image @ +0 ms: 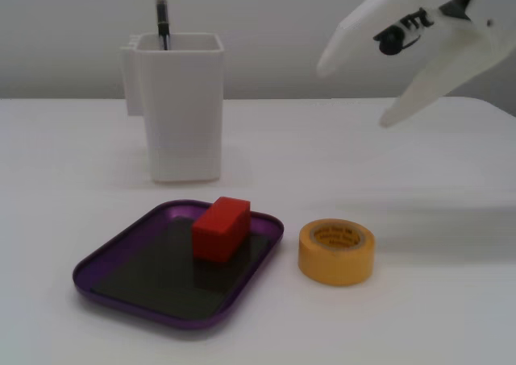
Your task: Remove the yellow tape from the box.
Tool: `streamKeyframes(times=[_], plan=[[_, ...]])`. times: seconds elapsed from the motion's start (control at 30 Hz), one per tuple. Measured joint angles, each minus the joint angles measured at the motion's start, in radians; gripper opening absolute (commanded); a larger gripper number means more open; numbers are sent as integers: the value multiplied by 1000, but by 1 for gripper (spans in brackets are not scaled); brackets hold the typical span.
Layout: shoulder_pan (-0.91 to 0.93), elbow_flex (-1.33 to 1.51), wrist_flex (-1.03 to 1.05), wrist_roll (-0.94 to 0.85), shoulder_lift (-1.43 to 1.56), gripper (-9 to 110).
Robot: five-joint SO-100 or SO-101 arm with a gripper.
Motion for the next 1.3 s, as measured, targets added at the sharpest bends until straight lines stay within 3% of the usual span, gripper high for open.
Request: streamKeyframes(times=[0.4,0.6,0.77,1.3], plan=[[35,537,8,3,655,23],[32,624,17,3,660,22],[32,647,29,5,660,0],[32,655,35,114,660,0]])
